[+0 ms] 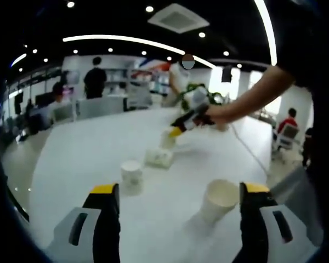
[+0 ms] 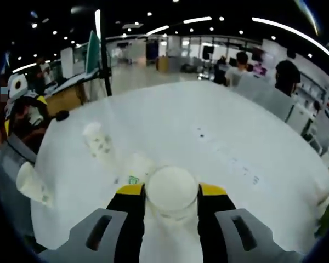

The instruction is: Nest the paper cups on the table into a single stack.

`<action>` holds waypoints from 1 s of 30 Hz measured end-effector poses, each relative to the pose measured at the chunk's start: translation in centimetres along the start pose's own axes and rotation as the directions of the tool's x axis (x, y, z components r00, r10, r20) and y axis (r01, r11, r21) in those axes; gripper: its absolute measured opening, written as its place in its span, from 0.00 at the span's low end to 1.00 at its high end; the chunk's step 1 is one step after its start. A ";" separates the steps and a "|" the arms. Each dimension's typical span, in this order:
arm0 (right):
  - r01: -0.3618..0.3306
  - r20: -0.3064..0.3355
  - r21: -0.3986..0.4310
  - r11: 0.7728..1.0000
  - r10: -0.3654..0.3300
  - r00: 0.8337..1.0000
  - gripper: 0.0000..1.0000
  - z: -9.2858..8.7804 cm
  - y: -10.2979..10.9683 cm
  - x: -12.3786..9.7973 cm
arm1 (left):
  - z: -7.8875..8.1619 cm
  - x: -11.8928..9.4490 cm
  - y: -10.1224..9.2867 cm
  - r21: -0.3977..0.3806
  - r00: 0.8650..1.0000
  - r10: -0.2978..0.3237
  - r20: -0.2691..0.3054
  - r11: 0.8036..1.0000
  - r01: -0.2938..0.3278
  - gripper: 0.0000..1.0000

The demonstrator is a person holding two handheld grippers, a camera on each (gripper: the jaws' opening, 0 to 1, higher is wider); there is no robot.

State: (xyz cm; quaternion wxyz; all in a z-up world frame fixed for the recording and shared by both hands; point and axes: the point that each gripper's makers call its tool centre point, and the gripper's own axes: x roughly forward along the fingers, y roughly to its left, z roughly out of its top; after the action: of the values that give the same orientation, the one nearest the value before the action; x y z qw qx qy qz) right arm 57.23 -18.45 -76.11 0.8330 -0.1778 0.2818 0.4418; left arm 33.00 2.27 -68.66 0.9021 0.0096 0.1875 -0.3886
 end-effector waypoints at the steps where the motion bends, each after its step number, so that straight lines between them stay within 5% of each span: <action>1: 0.001 0.000 -0.002 1.000 -0.001 1.000 0.34 0.0 0.1 -0.2 | 0.1 -0.1 0.0 -0.002 1.000 0.001 0.002 1.000 -0.001 0.90; 30: 0.007 -0.004 -0.053 0.999 -0.007 1.000 0.34 0.1 2.6 -3.7 | 0.4 -2.1 -2.2 0.014 1.000 0.002 0.023 1.000 -0.002 0.89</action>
State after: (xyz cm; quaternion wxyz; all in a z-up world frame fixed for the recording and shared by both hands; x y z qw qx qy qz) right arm 53.45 -19.33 -73.85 0.8289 -0.2019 0.2712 0.4456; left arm 30.29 2.13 -67.32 0.9045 0.0117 0.1744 -0.3891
